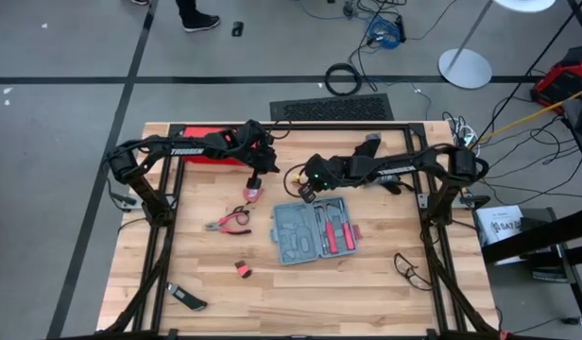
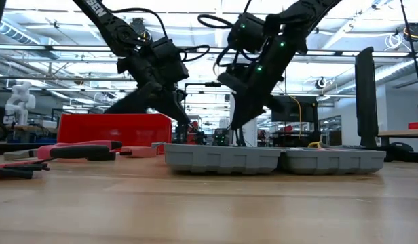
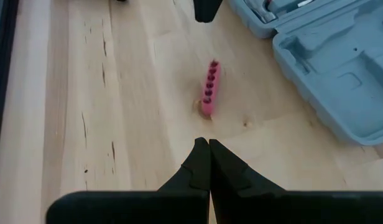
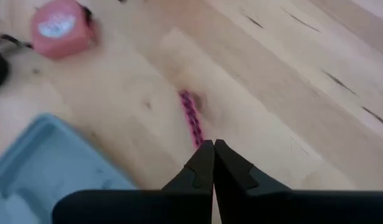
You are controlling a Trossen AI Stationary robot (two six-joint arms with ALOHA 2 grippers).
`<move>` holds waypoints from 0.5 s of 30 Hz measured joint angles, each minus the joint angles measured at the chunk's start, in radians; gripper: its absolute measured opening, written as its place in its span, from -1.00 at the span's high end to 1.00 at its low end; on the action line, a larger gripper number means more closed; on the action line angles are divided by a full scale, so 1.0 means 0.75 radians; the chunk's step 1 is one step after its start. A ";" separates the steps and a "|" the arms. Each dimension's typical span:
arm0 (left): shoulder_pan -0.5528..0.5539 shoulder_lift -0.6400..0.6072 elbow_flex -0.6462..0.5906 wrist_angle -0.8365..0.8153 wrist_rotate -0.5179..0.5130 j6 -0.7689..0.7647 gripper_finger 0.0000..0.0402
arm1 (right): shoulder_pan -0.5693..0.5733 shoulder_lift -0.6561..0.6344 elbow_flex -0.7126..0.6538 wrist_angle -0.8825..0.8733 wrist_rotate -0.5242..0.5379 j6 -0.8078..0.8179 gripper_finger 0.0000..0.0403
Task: Prefit tool cases
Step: Put the top orange screwdriver bit set into the gray pre-fit tool case, then put the screwdriver bit holder in the gray pre-fit tool case
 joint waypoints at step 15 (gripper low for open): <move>0.000 0.000 0.001 0.061 0.000 -0.001 1.00 | -0.013 0.146 0.001 0.186 0.038 -0.136 0.99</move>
